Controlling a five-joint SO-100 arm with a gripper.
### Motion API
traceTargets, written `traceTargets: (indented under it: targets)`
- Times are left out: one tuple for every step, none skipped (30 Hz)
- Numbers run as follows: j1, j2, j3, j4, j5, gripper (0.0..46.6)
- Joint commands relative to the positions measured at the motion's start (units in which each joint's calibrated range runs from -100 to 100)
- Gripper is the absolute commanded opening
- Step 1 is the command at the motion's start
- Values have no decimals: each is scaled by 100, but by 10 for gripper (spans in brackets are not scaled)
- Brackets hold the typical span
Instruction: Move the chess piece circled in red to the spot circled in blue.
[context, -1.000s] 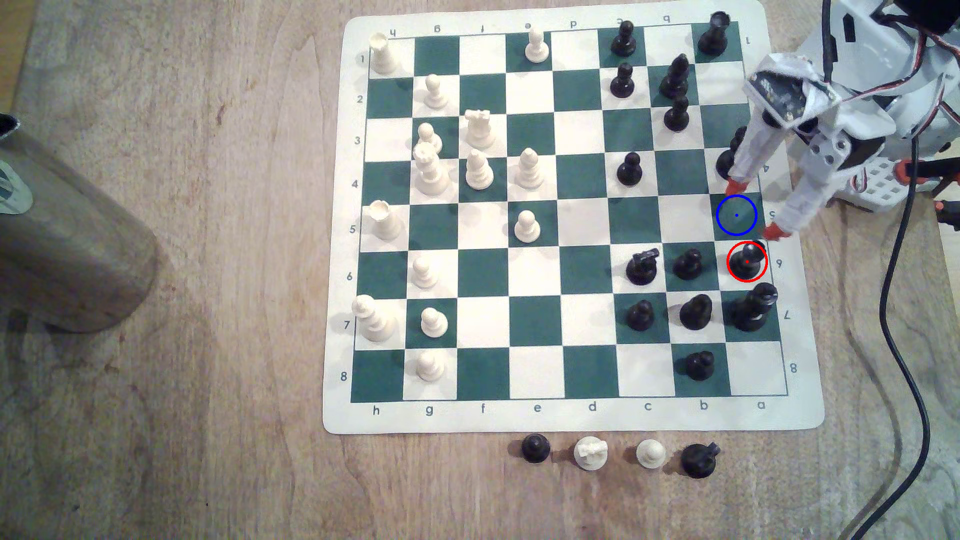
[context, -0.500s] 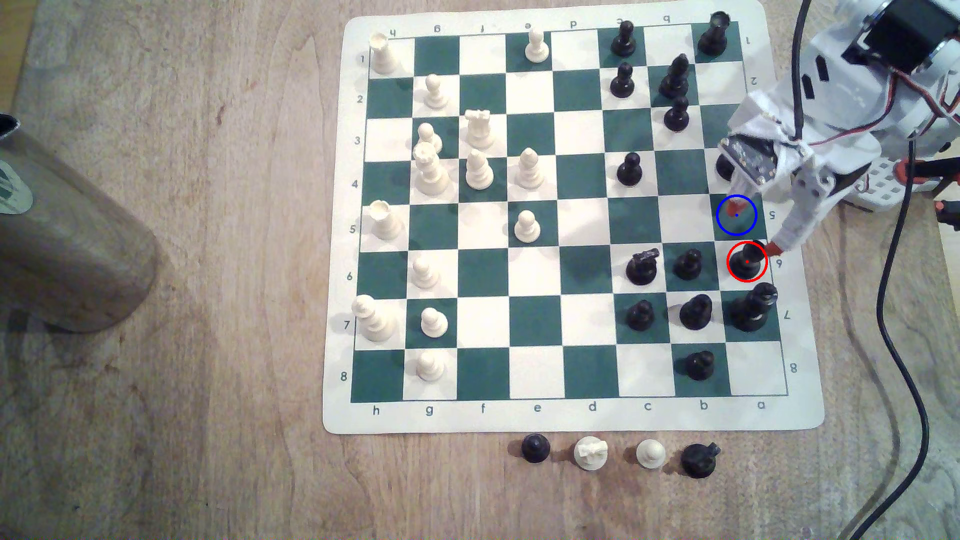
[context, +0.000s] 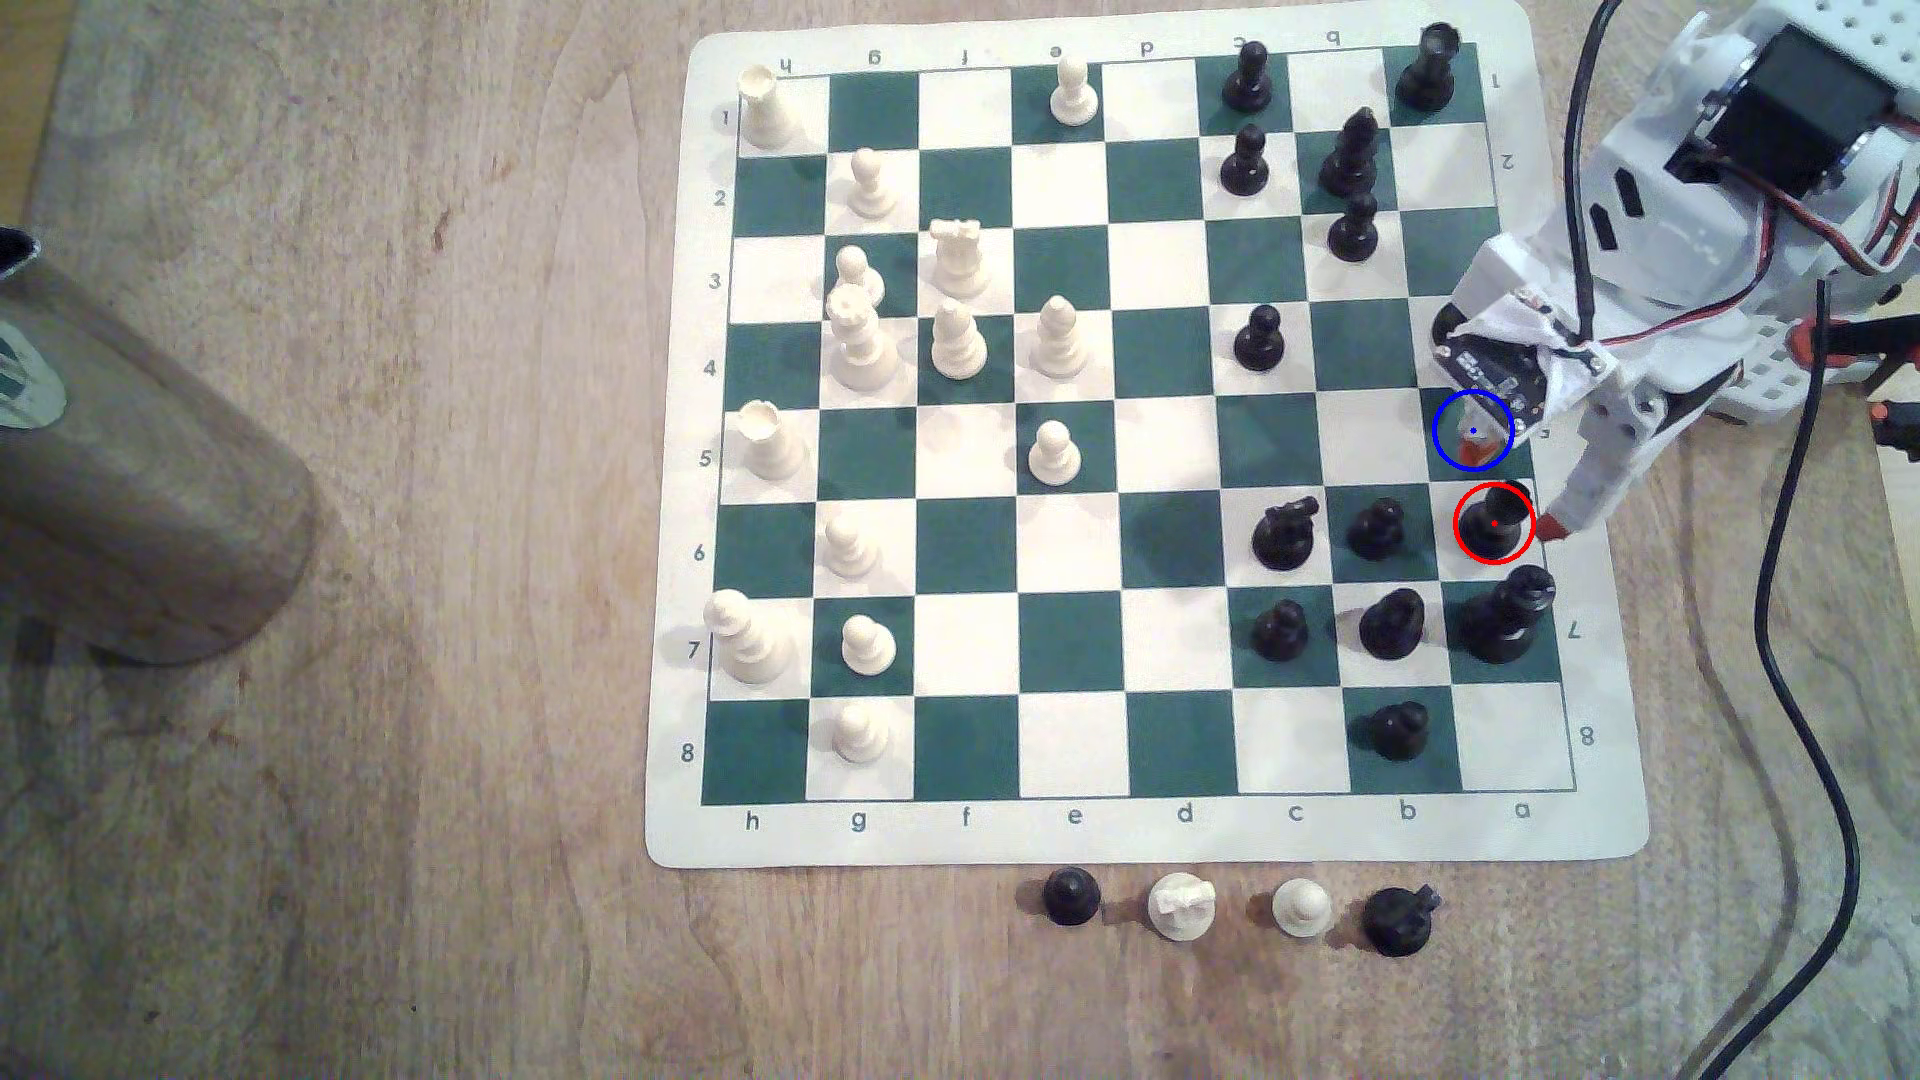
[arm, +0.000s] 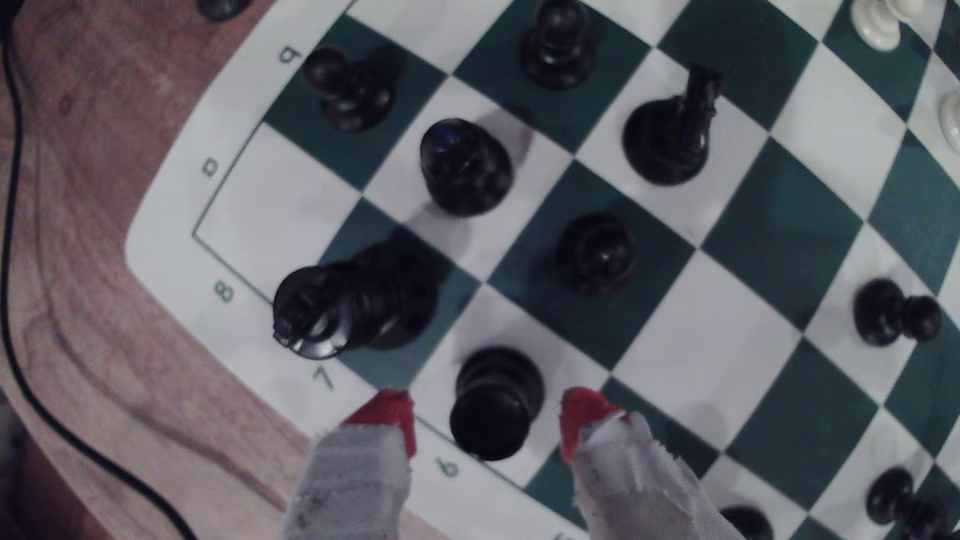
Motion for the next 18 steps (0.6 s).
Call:
traceTargets:
  targets:
    - [-183,385,2,-369,-68,146]
    - [-183,418,2,-385,-68,145]
    - [-167,427,2,-385,-68,145]
    - [-159,435,2,-385,-68,144]
    - [-151,452,2,-385,-68,143]
    - [-151,478,11,-385,-68,138]
    - [-151,486,11,-393,-68,138]
    - [-151,486,11,-409,-73,136]
    - [-151,486,11,-426,-78,136]
    - [-159,478,-7,-459,-107,132]
    - [-159,478,-25,-483,-117,130]
    - [-167,469,-61,-491,-132,128]
    - [-167,469,-88,-508,-137,127]
    - [-175,469,-125,-516,-142,125]
    - [-191,495,-152,-557,-156,124]
    - [-191,512,-161,-581,-161,121]
    - [-198,537,-170,-614,-166,120]
    - [-206,563,-179,-639,-176,119]
